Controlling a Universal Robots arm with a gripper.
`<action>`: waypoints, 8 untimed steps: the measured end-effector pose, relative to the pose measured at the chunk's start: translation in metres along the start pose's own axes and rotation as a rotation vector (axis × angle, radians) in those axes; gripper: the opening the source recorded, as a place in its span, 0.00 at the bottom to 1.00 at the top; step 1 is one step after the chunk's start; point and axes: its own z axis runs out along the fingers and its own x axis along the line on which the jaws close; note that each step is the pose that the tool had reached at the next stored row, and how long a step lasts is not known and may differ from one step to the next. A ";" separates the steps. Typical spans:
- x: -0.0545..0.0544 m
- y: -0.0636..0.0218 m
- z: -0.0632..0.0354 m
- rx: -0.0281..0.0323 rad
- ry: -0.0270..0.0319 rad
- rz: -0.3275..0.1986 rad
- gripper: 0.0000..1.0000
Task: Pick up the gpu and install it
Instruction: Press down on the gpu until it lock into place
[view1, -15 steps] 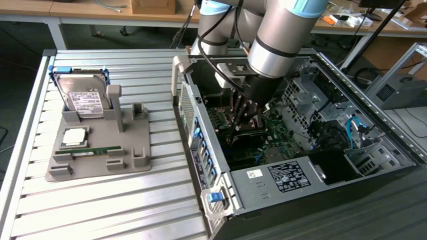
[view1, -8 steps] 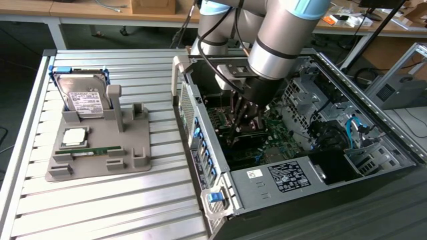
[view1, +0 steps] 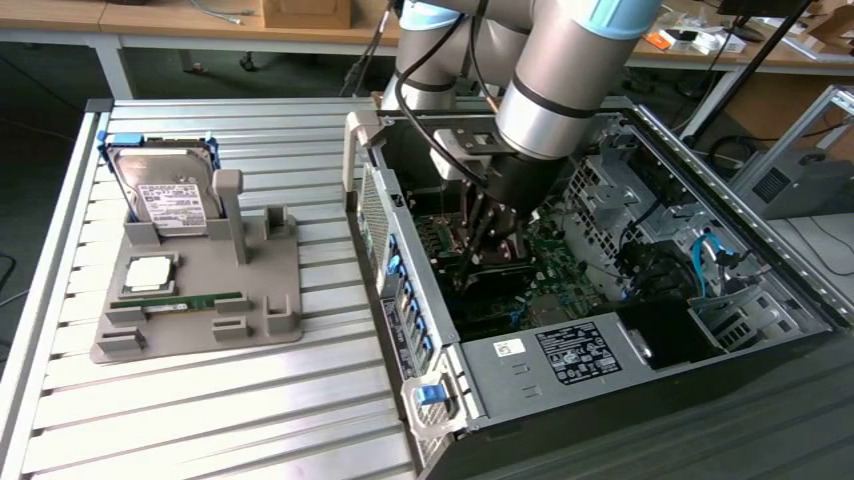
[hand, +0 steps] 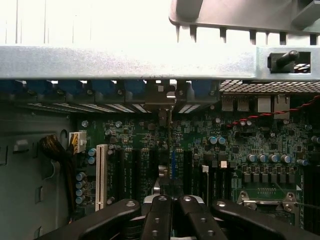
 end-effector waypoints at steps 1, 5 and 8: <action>0.000 0.0000 0.0000 0.0000 0.0000 0.000 0.11; -0.001 0.0007 0.0000 0.0000 -0.0001 0.000 0.11; -0.001 0.0018 0.0002 0.0001 -0.0001 0.000 0.11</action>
